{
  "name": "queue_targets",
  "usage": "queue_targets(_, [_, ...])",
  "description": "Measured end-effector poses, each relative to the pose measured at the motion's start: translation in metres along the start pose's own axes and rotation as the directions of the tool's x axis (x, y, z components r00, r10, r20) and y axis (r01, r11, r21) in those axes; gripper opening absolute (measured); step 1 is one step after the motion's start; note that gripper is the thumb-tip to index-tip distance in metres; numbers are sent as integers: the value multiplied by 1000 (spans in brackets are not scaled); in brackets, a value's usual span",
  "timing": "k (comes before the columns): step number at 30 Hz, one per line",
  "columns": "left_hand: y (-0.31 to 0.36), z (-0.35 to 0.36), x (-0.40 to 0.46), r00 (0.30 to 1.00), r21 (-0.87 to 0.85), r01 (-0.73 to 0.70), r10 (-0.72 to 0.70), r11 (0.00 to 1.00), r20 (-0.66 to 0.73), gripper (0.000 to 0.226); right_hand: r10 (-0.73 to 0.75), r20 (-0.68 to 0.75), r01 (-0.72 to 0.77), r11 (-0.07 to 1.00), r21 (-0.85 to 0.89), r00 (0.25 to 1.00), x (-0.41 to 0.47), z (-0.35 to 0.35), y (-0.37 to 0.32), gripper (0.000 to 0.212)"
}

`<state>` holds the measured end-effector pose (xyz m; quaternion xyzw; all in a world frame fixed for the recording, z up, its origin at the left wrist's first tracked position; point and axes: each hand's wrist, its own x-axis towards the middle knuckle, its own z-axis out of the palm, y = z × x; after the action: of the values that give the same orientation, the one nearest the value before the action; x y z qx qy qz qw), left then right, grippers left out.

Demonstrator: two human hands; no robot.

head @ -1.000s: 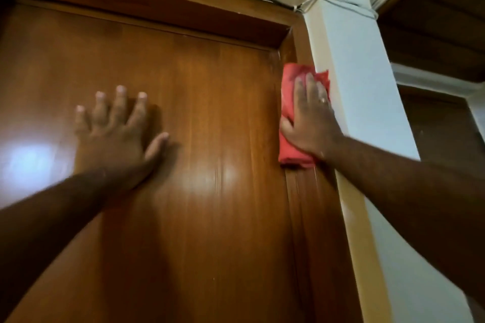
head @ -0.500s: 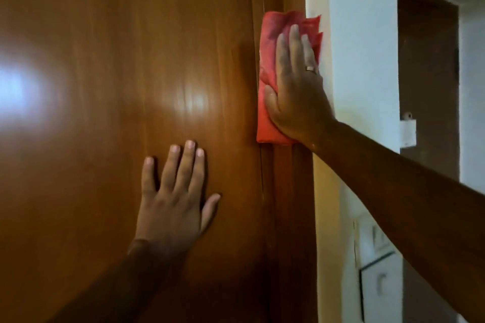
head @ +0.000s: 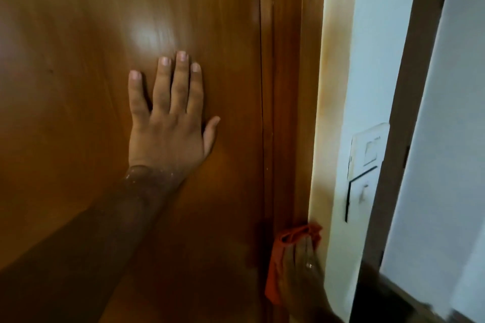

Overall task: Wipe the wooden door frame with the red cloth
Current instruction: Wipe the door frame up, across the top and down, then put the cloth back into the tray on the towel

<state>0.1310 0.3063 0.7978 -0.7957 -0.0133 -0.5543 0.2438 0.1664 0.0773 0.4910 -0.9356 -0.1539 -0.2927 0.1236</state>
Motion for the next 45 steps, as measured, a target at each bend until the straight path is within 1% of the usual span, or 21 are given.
queue_targets(1, [1,-1,-1,1000,-23,-1,1,1000,5,80,12,26,-11,1000,-27,1000,-9,3,1,43])
queue_targets(4, [1,-5,-1,1000,-74,-6,7,997,19,79,-61,15,60,996,61,998,-20,-8,6,76])
queue_targets(8, [0,-10,0,1000,-110,4,-1,994,30,79,-78,-122,99,979,179,989,-14,-39,12,57])
queue_targets(10, [-1,-12,-1,999,-97,9,-5,995,41,79,-78,-126,87,994,66,989,-2,-52,9,63])
queue_targets(13, [-1,-15,-4,997,-166,5,9,986,83,80,-3,17,4,997,-81,1000,13,-69,-4,83])
queue_targets(15, [4,-15,-20,993,-280,-37,67,959,99,79,25,17,-23,989,-145,1000,21,-78,-10,73])
queue_targets(17, [17,-12,-54,977,-423,-142,196,895,87,76,-13,-61,-1,977,-215,998,24,-87,-16,42])
queue_targets(19, [36,-7,-99,938,-573,-258,344,777,44,69,-52,-85,26,960,-280,995,18,-97,-19,19])
queue_targets(21, [61,-1,-145,890,-748,-273,454,605,41,65,-26,-4,24,956,-291,1000,4,-109,-17,19])
queue_targets(22, [76,0,-168,865,-845,-186,491,501,101,69,16,60,-1,969,-248,998,-8,-115,-13,25])
queue_targets(24, [107,-3,-207,768,-940,183,555,289,321,91,165,195,-152,985,-81,967,-33,-129,-2,35])
queue_targets(25, [125,-7,-225,693,-905,379,590,192,415,103,272,284,-302,951,68,919,-48,-134,5,38])
queue_targets(26, [144,-12,-241,615,-836,536,625,116,481,110,361,368,-468,843,263,857,-64,-138,15,39])
queue_targets(27, [164,-16,-256,534,-744,666,659,57,529,110,419,438,-595,677,434,796,-82,-139,27,41])
queue_targets(28, [183,-20,-270,459,-631,776,688,-1,562,100,461,488,-671,516,533,742,-101,-139,41,46])
queue_targets(30, [224,-27,-299,304,-388,919,750,-69,587,62,522,544,-746,343,571,657,-146,-141,73,59])
queue_targets(32, [264,-37,-327,139,-235,972,829,-10,542,39,547,610,-811,269,520,573,-196,-140,103,62])
queue_targets(36, [330,-63,-371,-230,-38,965,911,258,344,49,616,700,-901,38,431,361,-297,-119,157,62])
queue_targets(38, [359,-72,-389,-372,43,927,897,373,240,52,602,756,-903,-130,410,257,-345,-107,179,60])
queue_targets(42, [414,-79,-435,-508,281,842,852,460,128,66,553,829,-824,-430,369,83,-436,-79,213,48])
queue_targets(45, [445,-77,-483,-572,383,793,796,474,199,62,552,833,-766,-547,337,-27,-490,-51,217,46])
